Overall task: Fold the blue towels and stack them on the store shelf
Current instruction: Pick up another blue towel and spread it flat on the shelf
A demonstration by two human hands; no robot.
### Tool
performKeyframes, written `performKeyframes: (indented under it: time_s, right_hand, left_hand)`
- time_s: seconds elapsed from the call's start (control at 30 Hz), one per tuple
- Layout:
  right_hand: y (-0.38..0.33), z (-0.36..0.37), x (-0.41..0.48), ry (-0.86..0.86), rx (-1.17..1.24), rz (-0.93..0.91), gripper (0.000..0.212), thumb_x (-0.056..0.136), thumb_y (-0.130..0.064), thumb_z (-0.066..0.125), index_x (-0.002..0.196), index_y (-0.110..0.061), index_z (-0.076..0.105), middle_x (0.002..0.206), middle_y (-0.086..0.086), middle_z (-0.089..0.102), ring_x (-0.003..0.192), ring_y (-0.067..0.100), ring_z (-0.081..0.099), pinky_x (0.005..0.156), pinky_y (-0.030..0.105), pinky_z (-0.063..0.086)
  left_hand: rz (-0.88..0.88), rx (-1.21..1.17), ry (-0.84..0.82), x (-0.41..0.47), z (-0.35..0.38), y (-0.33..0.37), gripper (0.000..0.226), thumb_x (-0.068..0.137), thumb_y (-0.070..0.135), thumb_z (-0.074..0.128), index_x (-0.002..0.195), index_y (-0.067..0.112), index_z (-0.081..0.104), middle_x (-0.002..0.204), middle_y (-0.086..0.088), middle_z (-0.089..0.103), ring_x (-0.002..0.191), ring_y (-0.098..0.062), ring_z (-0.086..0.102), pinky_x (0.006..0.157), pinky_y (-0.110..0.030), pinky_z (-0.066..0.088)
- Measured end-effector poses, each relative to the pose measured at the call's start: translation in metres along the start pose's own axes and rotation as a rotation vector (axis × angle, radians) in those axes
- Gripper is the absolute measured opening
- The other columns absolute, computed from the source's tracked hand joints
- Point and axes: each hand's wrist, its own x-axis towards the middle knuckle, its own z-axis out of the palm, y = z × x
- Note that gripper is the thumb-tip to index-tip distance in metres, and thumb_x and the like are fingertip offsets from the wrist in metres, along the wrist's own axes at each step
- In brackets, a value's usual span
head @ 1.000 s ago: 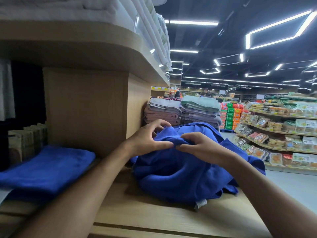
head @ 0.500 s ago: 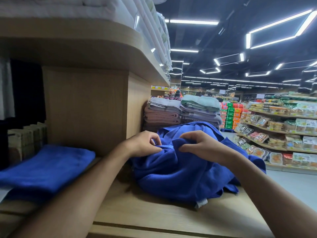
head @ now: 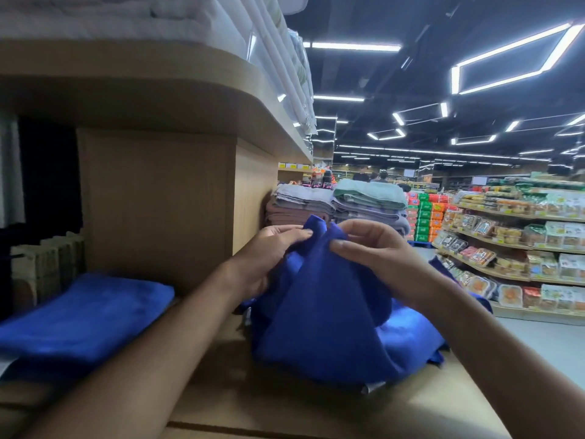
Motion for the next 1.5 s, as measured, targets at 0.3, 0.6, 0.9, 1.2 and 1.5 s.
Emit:
performKeyframes:
  time_s: [0.3, 0.6, 0.9, 1.2, 1.5]
  right_hand:
    - [0.017, 0.000, 0.009, 0.420, -0.472, -0.180, 0.027, 0.081, -0.018, 0.085, 0.071, -0.025, 0.061, 0.074, -0.015, 0.064, 0.062, 0.005, 0.057, 0.057, 0.018, 0.045]
    - [0.006, 0.003, 0.003, 0.181, -0.279, -0.091, 0.025, 0.086, -0.022, 0.071, 0.073, -0.009, 0.054, 0.071, 0.003, 0.053, 0.068, 0.014, 0.049, 0.058, 0.024, 0.038]
    - [-0.087, 0.011, 0.001, 0.124, -0.314, -0.215, 0.011, 0.084, -0.009, 0.077, 0.080, -0.007, 0.067, 0.082, 0.009, 0.064, 0.080, 0.018, 0.058, 0.072, 0.034, 0.049]
    - [-0.200, 0.022, -0.015, 0.064, -0.533, -0.096, 0.021, 0.095, 0.000, 0.064, 0.083, 0.018, 0.063, 0.078, 0.014, 0.061, 0.074, 0.020, 0.054, 0.064, 0.024, 0.044]
    - [-0.257, 0.022, -0.035, 0.035, -0.671, 0.036, 0.028, 0.093, 0.000, 0.063, 0.119, 0.011, 0.065, 0.122, 0.030, 0.066, 0.109, 0.037, 0.067, 0.106, 0.055, 0.048]
  left_hand:
    - [0.167, 0.092, -0.157, -0.016, 0.012, 0.009, 0.036, 0.100, 0.037, 0.058, 0.107, 0.006, 0.075, 0.104, -0.015, 0.075, 0.092, -0.025, 0.072, 0.075, -0.031, 0.059]
    - [0.356, 0.180, -0.128, -0.020, 0.017, 0.008, 0.026, 0.101, 0.026, 0.057, 0.107, 0.003, 0.069, 0.096, -0.019, 0.075, 0.083, -0.024, 0.070, 0.070, -0.032, 0.058]
    - [0.568, 0.265, -0.047, -0.047, 0.031, 0.088, 0.018, 0.099, 0.031, 0.060, 0.100, 0.016, 0.069, 0.092, -0.012, 0.076, 0.077, -0.018, 0.068, 0.067, -0.029, 0.056]
    - [0.623, 0.501, 0.165, -0.079, 0.085, 0.185, 0.015, 0.103, 0.022, 0.055, 0.092, 0.020, 0.066, 0.087, -0.019, 0.070, 0.070, -0.013, 0.057, 0.066, -0.030, 0.045]
    - [0.327, 0.374, 0.014, -0.102, 0.097, 0.247, 0.016, 0.105, 0.031, 0.053, 0.098, 0.024, 0.065, 0.100, -0.006, 0.066, 0.082, -0.020, 0.062, 0.065, -0.032, 0.053]
